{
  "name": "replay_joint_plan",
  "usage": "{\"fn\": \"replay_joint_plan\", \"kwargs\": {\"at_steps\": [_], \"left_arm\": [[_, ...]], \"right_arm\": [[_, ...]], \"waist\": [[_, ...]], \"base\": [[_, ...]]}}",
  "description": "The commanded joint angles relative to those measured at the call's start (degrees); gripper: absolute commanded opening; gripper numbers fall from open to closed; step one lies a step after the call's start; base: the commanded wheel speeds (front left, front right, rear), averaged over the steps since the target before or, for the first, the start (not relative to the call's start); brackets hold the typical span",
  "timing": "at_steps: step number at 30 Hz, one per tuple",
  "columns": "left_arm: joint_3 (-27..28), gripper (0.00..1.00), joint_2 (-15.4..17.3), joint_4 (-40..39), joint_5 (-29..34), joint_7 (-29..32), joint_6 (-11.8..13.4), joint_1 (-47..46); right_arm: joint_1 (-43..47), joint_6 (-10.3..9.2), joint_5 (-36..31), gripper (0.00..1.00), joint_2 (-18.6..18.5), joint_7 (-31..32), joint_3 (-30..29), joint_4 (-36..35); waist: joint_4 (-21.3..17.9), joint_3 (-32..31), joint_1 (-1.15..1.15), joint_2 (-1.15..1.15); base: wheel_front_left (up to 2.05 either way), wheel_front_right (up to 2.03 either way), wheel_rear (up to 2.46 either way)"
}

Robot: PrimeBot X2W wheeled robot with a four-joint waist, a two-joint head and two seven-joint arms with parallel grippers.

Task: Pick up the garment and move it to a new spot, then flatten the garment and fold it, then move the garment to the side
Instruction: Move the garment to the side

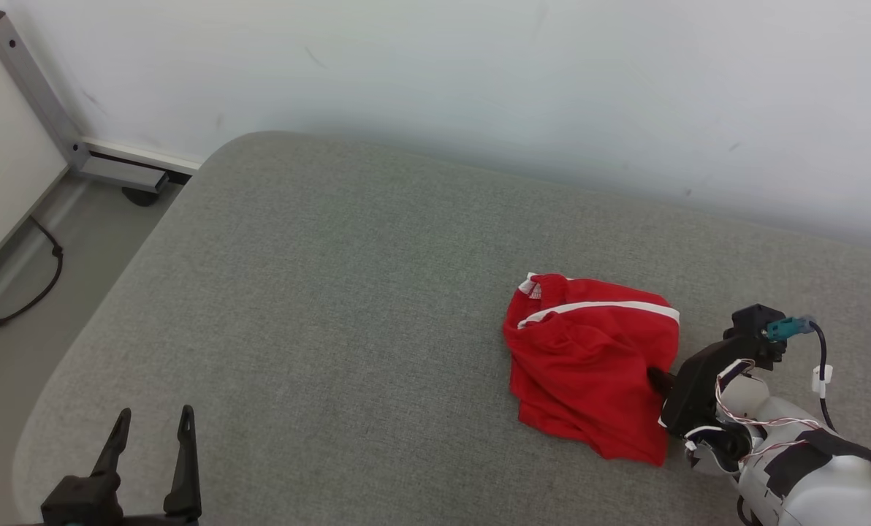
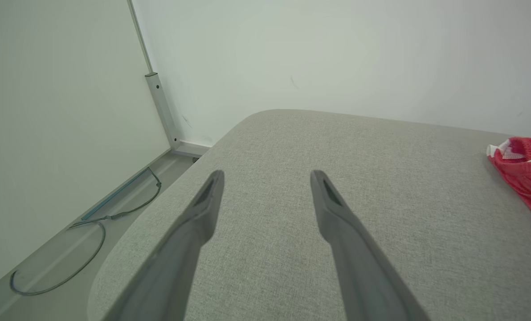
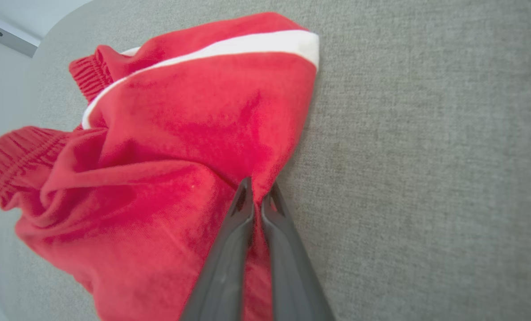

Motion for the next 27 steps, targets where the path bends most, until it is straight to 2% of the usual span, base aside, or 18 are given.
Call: {"fn": "replay_joint_plan", "kwargs": {"at_steps": [1, 8, 21, 27], "left_arm": [[0.23, 1.0, 0.19, 0.07, 0.3, -0.29, 0.28, -0.11], [0.21, 1.0, 0.41, -0.29, -0.08, -0.43, 0.61, 0.96], [-0.18, 1.0, 0.23, -0.26, -0.33, -0.38, 0.79, 0.43], [-0.59, 1.0, 0.28, -0.28, -0.18, -0.5, 0.68, 0.05]], "right_arm": [[0.34, -0.12, -0.12, 0.0, -0.37, -0.2, 0.14, -0.29], [0.64, -0.12, -1.22, 0.0, -3.33, 0.19, 1.79, -4.44], [-2.41, -0.12, -4.79, 0.0, -12.41, 2.8, 6.44, -11.89], [-6.06, -0.12, -6.92, 0.0, -16.13, 3.55, 8.1, -12.59]], "waist": [[-0.36, -0.25, 0.0, 0.0], [-3.88, -1.49, 0.0, 0.0], [-12.88, -1.34, 0.0, 0.0], [-15.35, -1.04, 0.0, 0.0]], "base": [[0.0, 0.0, 0.0], [0.0, 0.0, 0.0], [0.0, 0.0, 0.0], [0.0, 0.0, 0.0]]}}
